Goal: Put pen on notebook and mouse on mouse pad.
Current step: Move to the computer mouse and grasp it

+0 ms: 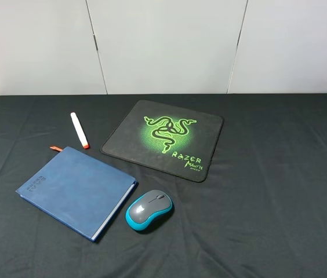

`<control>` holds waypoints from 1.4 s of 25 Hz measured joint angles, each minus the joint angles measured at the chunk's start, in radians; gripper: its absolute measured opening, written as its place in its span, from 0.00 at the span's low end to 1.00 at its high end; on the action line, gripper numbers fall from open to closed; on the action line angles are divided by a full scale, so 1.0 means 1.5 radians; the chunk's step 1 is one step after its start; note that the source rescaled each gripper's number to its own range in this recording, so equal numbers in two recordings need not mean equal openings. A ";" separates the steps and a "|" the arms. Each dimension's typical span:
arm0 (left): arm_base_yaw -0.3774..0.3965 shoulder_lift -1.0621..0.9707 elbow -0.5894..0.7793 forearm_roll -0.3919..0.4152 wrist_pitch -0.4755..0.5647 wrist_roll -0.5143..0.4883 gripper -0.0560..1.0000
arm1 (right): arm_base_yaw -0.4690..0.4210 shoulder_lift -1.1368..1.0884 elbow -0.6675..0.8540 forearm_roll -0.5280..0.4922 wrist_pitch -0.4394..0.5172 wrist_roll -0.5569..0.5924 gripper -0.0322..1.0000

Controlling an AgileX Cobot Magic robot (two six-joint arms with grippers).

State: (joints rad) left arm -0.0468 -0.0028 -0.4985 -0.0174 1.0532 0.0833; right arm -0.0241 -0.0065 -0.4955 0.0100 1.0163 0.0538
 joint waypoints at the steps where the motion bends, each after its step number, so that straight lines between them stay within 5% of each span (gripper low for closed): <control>1: 0.000 0.000 0.000 0.000 0.000 0.000 1.00 | 0.000 0.000 0.000 0.000 0.000 0.000 1.00; 25: 0.000 0.000 0.000 0.000 0.000 0.000 1.00 | 0.000 0.001 -0.010 0.000 0.004 -0.006 1.00; 35: 0.000 0.000 0.000 0.000 0.000 0.000 1.00 | 0.032 0.183 -0.130 0.005 0.003 -0.127 1.00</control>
State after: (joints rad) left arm -0.0468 -0.0028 -0.4985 -0.0174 1.0532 0.0833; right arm 0.0240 0.2683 -0.6911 0.0178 1.0215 -0.1365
